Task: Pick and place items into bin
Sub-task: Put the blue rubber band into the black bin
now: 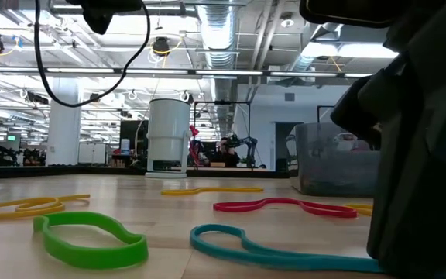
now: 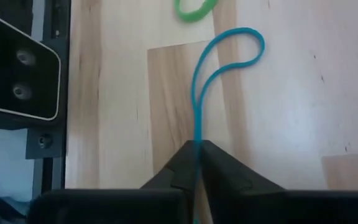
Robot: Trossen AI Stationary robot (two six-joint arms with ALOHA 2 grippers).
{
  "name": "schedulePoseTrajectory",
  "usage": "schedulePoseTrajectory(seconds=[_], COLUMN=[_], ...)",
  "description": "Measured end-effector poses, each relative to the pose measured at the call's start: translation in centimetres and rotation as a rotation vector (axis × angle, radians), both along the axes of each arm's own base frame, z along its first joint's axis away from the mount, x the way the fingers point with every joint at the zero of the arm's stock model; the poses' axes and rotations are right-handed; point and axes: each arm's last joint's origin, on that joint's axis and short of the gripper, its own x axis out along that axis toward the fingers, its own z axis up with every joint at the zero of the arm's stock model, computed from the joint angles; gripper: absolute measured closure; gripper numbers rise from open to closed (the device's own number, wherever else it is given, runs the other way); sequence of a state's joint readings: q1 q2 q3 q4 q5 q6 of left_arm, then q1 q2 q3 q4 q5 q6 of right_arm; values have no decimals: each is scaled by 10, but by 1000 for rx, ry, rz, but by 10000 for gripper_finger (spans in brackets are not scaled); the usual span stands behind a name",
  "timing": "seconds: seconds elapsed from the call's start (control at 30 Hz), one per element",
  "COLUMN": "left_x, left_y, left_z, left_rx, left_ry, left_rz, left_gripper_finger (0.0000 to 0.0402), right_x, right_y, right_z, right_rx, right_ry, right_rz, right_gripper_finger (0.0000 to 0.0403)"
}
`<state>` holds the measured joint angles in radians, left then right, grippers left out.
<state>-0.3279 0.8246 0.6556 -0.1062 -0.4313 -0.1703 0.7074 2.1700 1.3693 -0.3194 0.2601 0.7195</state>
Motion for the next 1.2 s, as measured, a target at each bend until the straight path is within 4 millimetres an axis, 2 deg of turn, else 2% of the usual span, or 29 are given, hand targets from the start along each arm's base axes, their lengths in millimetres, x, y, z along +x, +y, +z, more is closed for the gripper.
schedulePoseTrajectory(seconds=[0.13,0.3,0.47,0.73,0.93,1.2], left_x=[0,0,0,0,0,0], left_y=[0,0,0,0,0,0], left_z=[0,0,0,-1,-1,-1], left_rx=[0,0,0,-4,-4,-4], left_ry=[0,0,3,9,9,9], left_rz=[0,-1,-4,-2,-2,-2], left_gripper_finger=[359,358,358,359,359,359], right_x=[0,-10,-26,-71,-91,-95], right_y=[0,-1,-14,-67,-105,-148], right_z=[2,28,98,180,209,213], right_rx=[6,-20,-53,-227,-284,-311], right_ry=[-4,-31,-149,-210,-170,13], right_rz=[22,73,27,-111,-154,-222], right_gripper_finger=[396,401,402,403,403,403])
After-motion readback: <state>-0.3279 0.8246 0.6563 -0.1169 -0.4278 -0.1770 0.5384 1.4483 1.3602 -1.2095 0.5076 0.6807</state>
